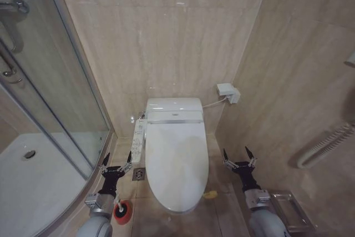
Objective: Open the toilet lid, clean the toilet bowl with a toilet brush, close the toilet lid, and flush.
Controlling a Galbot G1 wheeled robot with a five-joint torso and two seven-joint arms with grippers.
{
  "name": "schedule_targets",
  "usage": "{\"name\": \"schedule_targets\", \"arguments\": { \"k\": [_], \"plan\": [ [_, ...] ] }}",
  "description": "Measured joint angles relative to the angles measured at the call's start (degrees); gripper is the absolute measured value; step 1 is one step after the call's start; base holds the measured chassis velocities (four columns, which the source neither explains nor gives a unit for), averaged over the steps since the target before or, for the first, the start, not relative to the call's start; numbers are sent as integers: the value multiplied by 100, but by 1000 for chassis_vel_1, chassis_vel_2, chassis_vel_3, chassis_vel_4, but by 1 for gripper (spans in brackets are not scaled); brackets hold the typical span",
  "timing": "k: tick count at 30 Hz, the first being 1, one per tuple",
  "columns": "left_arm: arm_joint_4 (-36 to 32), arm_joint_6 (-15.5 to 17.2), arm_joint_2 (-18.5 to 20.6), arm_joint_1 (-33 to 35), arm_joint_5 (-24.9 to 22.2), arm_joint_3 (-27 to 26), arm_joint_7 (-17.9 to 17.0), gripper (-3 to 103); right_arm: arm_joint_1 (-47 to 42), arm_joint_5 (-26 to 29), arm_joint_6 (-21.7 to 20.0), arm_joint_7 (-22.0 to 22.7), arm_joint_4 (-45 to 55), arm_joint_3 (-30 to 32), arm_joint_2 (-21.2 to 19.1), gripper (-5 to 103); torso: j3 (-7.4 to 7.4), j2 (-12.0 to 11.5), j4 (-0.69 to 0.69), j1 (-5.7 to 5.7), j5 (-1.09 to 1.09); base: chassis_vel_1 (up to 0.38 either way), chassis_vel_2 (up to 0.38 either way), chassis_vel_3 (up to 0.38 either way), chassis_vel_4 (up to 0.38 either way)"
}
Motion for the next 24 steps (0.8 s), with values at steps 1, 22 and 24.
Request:
{"name": "schedule_targets", "arguments": {
  "k": [1, 22, 24],
  "plan": [
    [0, 0, 0, 0, 0, 1, 1, 100, -1, 0, 0, 0, 0, 0, 0, 100, 0, 1, -2, -1, 0, 61, -123, -76, 54],
    [1, 0, 0, 0, 0, 0, 0, 100, 0, 0, 0, 0, 0, 0, 0, 100, 1, -1, 2, 3, 0, 86, -86, -86, 86],
    [0, 0, 0, -1, 0, 0, 1, 100, 0, 0, 0, 0, 0, 0, 0, 100, 0, 0, 1, 1, 2, 229, -220, -236, 196]
  ]
}}
